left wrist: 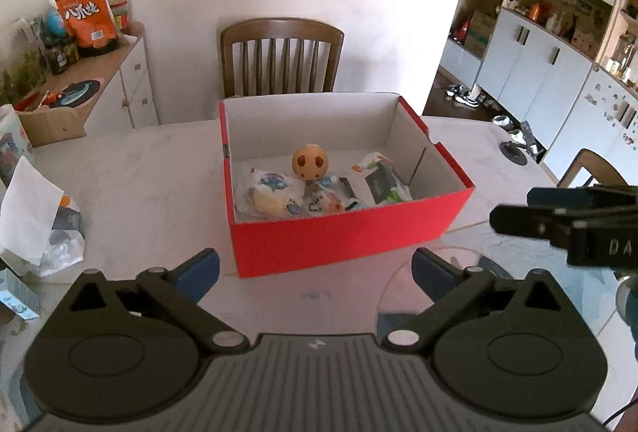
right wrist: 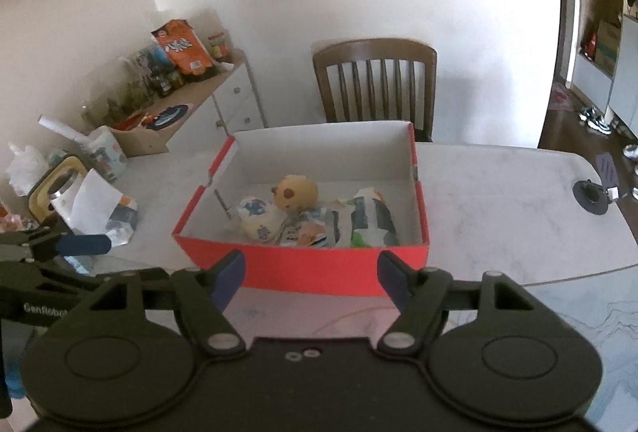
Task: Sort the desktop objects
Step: 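Withdraw both tools from the box toward the remaining snacks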
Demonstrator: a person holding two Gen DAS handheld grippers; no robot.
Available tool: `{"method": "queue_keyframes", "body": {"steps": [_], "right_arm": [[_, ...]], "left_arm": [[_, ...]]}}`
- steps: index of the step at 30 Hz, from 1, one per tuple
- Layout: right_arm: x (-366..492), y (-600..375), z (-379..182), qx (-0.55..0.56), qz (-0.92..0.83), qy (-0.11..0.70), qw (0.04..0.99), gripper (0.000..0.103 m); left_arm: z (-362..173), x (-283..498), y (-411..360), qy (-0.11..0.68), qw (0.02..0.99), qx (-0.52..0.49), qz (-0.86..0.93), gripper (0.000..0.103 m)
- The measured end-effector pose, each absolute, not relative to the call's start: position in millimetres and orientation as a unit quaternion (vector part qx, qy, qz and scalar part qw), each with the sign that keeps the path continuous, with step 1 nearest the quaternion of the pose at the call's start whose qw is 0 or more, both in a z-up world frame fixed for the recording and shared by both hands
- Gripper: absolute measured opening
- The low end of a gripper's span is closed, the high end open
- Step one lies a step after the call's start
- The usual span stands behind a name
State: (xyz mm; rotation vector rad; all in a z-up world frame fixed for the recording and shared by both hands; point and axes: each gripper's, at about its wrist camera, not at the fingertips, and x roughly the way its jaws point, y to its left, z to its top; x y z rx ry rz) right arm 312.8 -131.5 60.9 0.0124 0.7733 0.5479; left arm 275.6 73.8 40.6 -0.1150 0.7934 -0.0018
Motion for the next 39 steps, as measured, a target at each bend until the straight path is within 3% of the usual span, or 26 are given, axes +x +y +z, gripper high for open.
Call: {"method": "queue_keyframes", "body": {"steps": [23,39], "right_arm": [[219,-144,38,-0.015,0.243,0.347,0.906,0.072],[196,-143,4,-0.021,0.241,0.375,0.895,0.072]], "left_arm": [[34,193,63,0.346,0.935,-0.076,-0.024,0.103],[1,148,55,0.343,0.939,-0.023,-0.024,0.103]]}}
